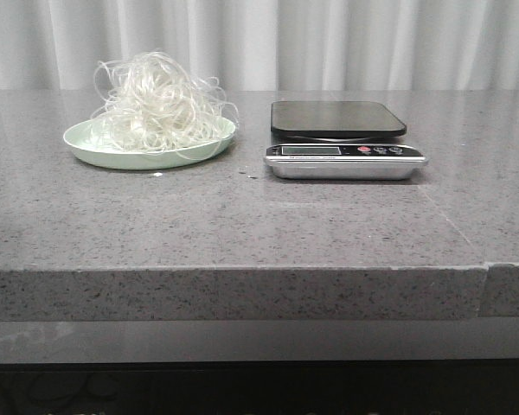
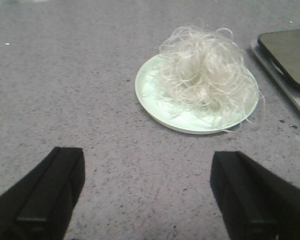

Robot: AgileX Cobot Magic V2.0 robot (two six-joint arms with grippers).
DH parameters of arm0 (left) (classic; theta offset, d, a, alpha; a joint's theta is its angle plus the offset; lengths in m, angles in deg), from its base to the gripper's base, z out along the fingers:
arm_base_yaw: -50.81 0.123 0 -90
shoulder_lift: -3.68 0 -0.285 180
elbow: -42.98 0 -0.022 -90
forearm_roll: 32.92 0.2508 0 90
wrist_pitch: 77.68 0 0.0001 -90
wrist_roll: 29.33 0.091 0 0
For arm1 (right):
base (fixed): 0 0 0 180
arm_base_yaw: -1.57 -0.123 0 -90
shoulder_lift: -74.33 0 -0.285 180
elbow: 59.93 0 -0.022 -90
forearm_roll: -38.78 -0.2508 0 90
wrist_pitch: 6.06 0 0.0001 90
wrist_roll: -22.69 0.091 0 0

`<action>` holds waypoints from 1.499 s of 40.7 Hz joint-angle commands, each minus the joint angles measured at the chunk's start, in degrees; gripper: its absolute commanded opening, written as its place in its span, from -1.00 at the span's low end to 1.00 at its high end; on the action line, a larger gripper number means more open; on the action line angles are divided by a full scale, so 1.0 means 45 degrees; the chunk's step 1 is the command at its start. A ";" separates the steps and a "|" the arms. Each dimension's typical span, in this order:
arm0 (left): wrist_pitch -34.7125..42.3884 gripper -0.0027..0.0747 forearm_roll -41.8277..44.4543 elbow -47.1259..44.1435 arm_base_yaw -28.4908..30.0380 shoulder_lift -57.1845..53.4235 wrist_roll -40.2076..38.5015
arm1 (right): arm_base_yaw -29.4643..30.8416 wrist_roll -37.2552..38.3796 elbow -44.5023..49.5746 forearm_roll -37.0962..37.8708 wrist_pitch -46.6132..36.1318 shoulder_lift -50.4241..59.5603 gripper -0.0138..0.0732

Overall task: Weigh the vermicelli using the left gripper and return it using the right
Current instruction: 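Lower the left gripper onto the vermicelli pile and close it, then lift the vermicelli with the left gripper and carry it over the scale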

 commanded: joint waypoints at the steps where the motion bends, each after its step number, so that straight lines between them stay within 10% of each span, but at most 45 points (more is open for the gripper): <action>1: 0.1140 0.56 -0.0131 0.1014 -0.0572 0.1118 -0.0018 | 0.0064 -0.0110 -0.0311 0.0030 -0.0912 -0.0119 0.65; 46: 0.2432 0.55 -0.0456 0.8035 -0.1658 1.0858 -0.0018 | 0.0064 -0.0110 -0.0311 0.0030 -0.0912 -0.0119 0.65; 61: 0.2019 -0.34 0.0111 0.8035 -0.1658 1.0985 -0.0018 | 0.0064 -0.0110 -0.0311 0.0030 -0.0912 -0.0119 0.65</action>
